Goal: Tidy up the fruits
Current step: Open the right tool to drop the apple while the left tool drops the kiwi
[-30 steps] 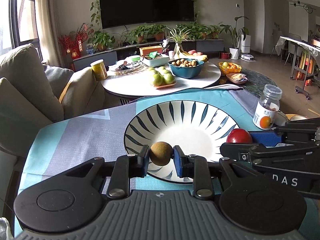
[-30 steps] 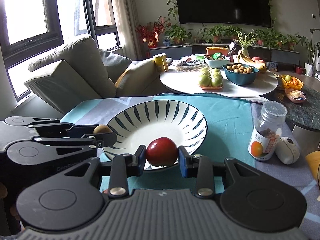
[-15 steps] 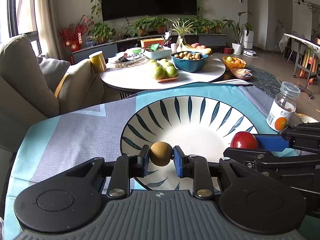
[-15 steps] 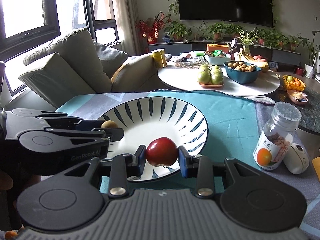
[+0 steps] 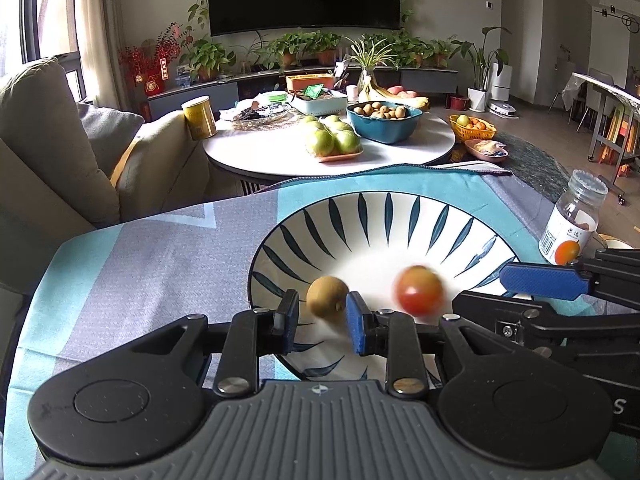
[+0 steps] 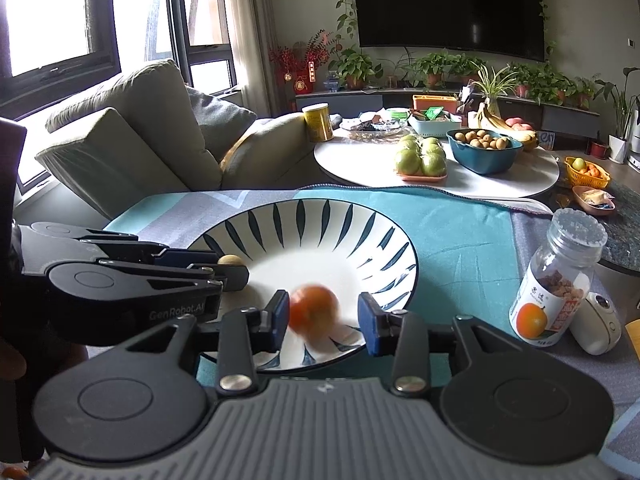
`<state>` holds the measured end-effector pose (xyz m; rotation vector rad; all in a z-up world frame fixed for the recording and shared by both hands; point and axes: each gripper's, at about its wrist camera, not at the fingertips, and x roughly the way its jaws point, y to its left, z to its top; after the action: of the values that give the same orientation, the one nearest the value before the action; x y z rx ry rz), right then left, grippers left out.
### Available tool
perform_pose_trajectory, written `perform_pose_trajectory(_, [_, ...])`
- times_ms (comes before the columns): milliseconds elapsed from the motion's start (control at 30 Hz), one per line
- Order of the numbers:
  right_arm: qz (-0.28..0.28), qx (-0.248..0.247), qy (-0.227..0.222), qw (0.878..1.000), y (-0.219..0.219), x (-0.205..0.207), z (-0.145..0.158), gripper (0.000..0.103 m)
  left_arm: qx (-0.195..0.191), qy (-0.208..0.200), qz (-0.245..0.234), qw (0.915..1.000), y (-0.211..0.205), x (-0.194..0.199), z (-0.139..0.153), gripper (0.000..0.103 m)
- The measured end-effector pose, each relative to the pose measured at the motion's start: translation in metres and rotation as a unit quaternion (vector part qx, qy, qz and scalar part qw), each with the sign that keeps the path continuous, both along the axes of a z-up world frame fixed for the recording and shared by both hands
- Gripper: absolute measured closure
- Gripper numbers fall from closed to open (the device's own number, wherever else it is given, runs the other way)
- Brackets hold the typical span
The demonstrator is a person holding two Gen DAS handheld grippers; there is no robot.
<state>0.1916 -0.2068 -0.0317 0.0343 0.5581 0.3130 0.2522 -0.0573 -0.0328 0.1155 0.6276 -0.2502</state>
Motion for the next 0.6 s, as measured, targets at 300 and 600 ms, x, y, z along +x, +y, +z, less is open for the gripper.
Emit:
perform_pose_trajectory(300, [-0.004, 0.006, -0.001, 1.0, -0.001, -0.004, 0.002, 0.024, -0.001, -0.01, 0.003, 0.9999, 0.004, -0.01, 0.008, 0.078])
perform_pose_trajectory(600, [0.001, 0.015, -0.008, 1.0, 0.003, -0.019, 0.011, 0.024, -0.008, -0.034, 0.008, 0.9993, 0.014, -0.031, 0.028, 0.078])
